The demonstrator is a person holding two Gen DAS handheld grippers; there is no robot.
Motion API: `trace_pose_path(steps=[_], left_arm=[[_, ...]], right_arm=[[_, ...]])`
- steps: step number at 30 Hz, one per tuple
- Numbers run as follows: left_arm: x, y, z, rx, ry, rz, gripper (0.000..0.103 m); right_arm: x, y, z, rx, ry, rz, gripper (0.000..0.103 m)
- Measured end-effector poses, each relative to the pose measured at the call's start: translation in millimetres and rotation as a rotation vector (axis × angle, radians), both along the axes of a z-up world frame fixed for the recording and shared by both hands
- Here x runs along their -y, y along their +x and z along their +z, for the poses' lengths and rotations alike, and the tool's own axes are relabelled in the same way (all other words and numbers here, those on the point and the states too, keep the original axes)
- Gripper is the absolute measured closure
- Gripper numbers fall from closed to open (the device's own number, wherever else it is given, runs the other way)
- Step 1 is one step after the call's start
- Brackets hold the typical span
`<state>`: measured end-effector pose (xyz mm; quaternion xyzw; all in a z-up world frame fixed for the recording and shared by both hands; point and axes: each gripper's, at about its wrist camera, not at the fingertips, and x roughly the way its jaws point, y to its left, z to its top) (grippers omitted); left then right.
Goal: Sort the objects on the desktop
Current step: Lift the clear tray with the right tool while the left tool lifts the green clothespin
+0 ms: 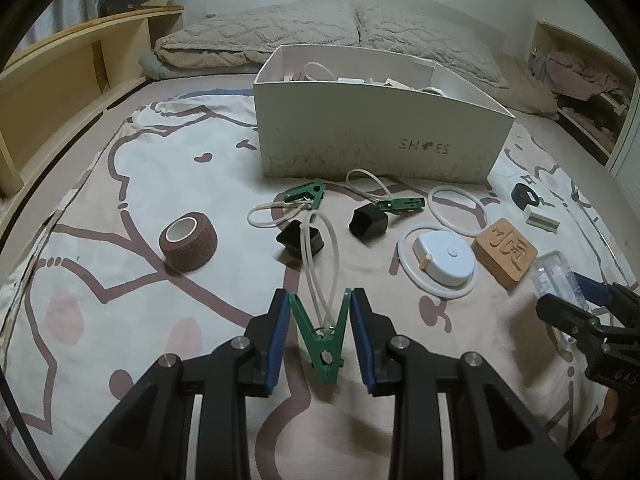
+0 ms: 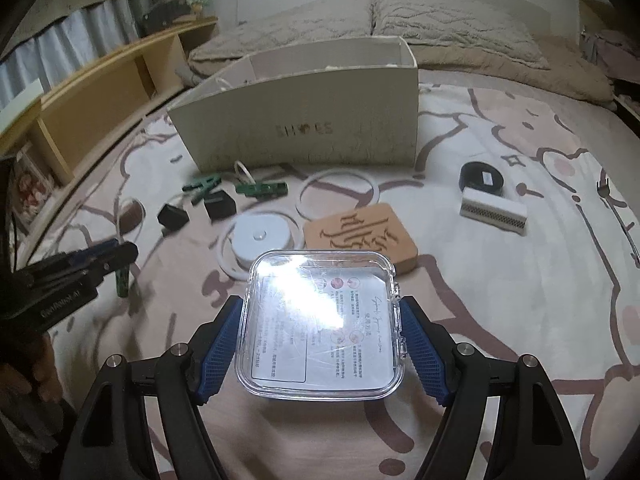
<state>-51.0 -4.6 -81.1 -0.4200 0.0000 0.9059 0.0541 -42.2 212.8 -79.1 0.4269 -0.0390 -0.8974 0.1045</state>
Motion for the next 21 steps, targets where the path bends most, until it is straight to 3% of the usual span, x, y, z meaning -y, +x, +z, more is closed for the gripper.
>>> trace_pose_path(steps=[21], left_arm=[[-12,3,48,-0.106,0.010,-0.042,0.072]], right_arm=[[10,-4,57,-0.106,0.029,-0.012,0.025]])
